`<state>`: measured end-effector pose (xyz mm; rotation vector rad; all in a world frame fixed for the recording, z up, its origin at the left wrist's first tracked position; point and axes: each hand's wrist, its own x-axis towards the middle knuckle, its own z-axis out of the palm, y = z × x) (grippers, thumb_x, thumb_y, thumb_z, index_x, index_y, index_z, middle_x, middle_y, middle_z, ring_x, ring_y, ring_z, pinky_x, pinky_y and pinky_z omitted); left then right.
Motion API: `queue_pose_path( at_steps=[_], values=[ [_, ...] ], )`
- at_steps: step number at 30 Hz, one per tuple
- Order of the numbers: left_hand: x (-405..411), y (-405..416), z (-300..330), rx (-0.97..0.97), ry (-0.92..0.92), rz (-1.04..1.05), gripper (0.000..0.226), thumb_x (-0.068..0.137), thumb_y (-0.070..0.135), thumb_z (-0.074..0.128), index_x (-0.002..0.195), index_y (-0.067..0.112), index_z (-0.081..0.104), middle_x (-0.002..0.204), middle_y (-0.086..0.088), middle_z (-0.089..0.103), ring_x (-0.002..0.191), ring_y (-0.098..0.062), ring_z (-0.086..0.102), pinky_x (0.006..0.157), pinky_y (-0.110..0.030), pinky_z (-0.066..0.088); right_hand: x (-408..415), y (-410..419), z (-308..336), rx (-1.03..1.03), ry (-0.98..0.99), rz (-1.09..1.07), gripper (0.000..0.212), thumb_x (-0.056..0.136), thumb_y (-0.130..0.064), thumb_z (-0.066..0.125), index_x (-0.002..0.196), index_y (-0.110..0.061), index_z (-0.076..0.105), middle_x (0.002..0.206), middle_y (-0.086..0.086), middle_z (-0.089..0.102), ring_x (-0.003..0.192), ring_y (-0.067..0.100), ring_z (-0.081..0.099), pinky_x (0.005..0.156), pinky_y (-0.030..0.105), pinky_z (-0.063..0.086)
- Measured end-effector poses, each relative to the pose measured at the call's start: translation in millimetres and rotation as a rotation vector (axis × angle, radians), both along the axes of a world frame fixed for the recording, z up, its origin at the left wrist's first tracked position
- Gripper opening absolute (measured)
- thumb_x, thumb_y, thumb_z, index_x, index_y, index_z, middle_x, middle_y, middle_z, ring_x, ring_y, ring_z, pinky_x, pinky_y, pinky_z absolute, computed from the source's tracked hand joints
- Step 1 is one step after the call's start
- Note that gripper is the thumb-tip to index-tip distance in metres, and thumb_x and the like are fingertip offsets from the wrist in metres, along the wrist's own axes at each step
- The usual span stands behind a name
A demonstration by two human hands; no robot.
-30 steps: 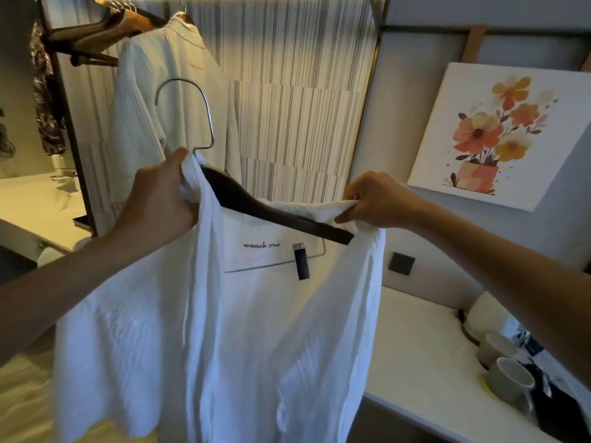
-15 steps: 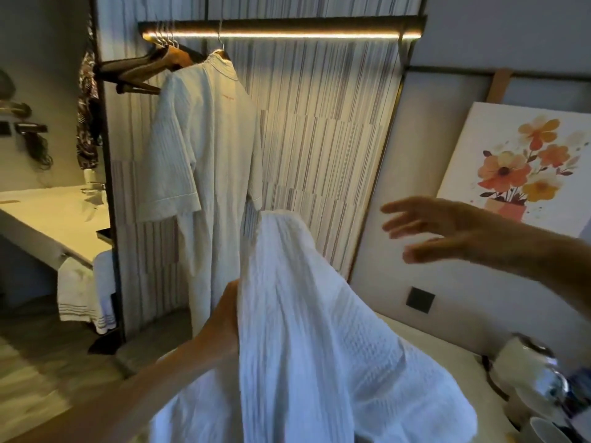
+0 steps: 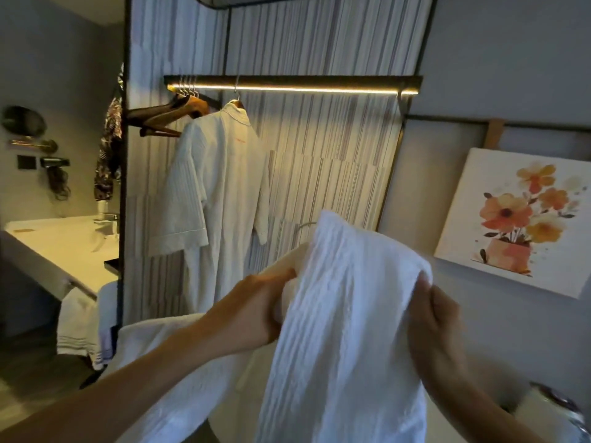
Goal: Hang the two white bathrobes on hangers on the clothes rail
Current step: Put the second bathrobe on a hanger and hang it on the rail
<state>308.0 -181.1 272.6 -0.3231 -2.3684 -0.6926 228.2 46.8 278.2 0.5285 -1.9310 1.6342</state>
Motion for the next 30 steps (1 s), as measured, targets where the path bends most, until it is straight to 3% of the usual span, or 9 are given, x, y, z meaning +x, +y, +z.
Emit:
queue_pose_path(
  at_steps=[5, 7, 10, 14, 18, 22, 25, 28, 30],
  values=[
    [2.5, -30.6, 5.9, 0.015, 0.122, -0.012, 0.027, 0.07, 0.009, 0.072, 0.095, 0.018, 0.064, 0.079, 0.004, 0.071, 0.075, -0.008, 0.07, 0.063, -0.034, 0.055, -20.1, 7.2, -6.2, -0.218, -0.358, 0.079, 0.059, 0.1, -0.052, 0.03, 0.094, -0.007, 0.067, 0.085, 0.014, 0.068, 0.078, 0.027, 0.064, 0.079, 0.041, 0.052],
    [4.9, -36.2, 12.0, 0.025, 0.171, 0.006, 0.031, 0.069, 0.006, 0.074, 0.096, 0.017, 0.065, 0.083, 0.006, 0.071, 0.08, -0.007, 0.07, 0.067, -0.027, 0.055, -15.5, 5.5, -3.6, -0.193, -0.371, 0.127, 0.048, 0.102, -0.045, 0.034, 0.093, -0.012, 0.068, 0.092, 0.015, 0.07, 0.078, 0.025, 0.067, 0.072, 0.036, 0.054],
    [5.7, -31.8, 21.5, 0.025, 0.218, 0.116, 0.031, 0.068, 0.008, 0.076, 0.095, 0.015, 0.063, 0.078, 0.007, 0.068, 0.073, -0.006, 0.067, 0.061, -0.009, 0.046, -1.9, -7.5, -1.0, 0.318, -0.178, 0.334, 0.054, 0.094, -0.06, 0.039, 0.081, -0.015, 0.067, 0.084, 0.02, 0.07, 0.064, 0.017, 0.07, 0.054, 0.036, 0.055],
    [9.9, -35.4, 28.5, 0.064, 0.204, 0.133, 0.023, 0.073, 0.012, 0.074, 0.091, 0.019, 0.061, 0.072, 0.008, 0.064, 0.067, -0.005, 0.063, 0.057, -0.019, 0.046, 12.1, -25.8, 25.5, 1.151, -0.013, 0.527, 0.037, 0.076, -0.063, 0.067, 0.102, -0.039, 0.06, 0.096, -0.012, 0.066, 0.085, -0.001, 0.065, 0.074, 0.018, 0.056],
    [-7.7, -10.6, 17.4, 0.01, 0.185, 0.113, 0.018, 0.08, 0.011, 0.063, 0.095, 0.017, 0.055, 0.08, 0.007, 0.056, 0.074, -0.024, 0.06, 0.068, -0.039, 0.05, 17.8, -54.6, 34.7, 0.776, -0.265, 0.731, 0.033, 0.079, -0.022, 0.08, 0.11, -0.029, 0.069, 0.098, -0.011, 0.073, 0.09, 0.001, 0.068, 0.082, 0.021, 0.056],
    [-17.2, -28.5, -14.0, -0.254, 0.125, 0.395, 0.06, 0.077, 0.052, 0.051, 0.133, 0.031, 0.047, 0.122, 0.0, 0.046, 0.108, -0.024, 0.048, 0.088, -0.042, 0.045, 25.0, -76.2, 17.5, 0.31, -0.539, 0.725, 0.029, 0.079, -0.011, 0.077, 0.103, -0.023, 0.068, 0.093, 0.006, 0.076, 0.085, 0.024, 0.073, 0.073, 0.036, 0.062],
    [-14.5, -36.3, -34.6, 0.233, 0.052, 0.236, 0.034, 0.088, 0.04, 0.056, 0.122, 0.035, 0.059, 0.106, 0.004, 0.062, 0.088, -0.009, 0.061, 0.073, -0.022, 0.049, 23.1, -84.1, 16.4, 0.218, -0.641, 0.701, 0.018, 0.086, -0.016, 0.068, 0.102, -0.021, 0.062, 0.091, 0.011, 0.073, 0.083, 0.027, 0.072, 0.068, 0.037, 0.061],
    [-25.7, -33.8, -40.7, 1.006, -0.209, -0.107, 0.022, 0.093, 0.032, 0.048, 0.104, 0.025, 0.066, 0.091, -0.005, 0.071, 0.08, -0.019, 0.068, 0.073, -0.039, 0.057, 27.8, -95.4, 22.6, 0.154, -0.765, 0.802, 0.033, 0.081, -0.017, 0.057, 0.113, -0.009, 0.059, 0.101, 0.024, 0.07, 0.091, 0.036, 0.07, 0.077, 0.046, 0.061],
    [-27.6, -32.0, -37.1, 1.176, -0.266, -0.161, 0.026, 0.089, 0.035, 0.054, 0.103, 0.015, 0.063, 0.089, -0.008, 0.069, 0.08, -0.023, 0.066, 0.067, -0.037, 0.054, 32.1, -103.5, 34.2, 0.18, -0.714, 0.84, 0.019, 0.086, -0.004, 0.047, 0.095, -0.002, 0.064, 0.084, 0.022, 0.07, 0.071, 0.028, 0.072, 0.063, 0.036, 0.062]
  ],
)
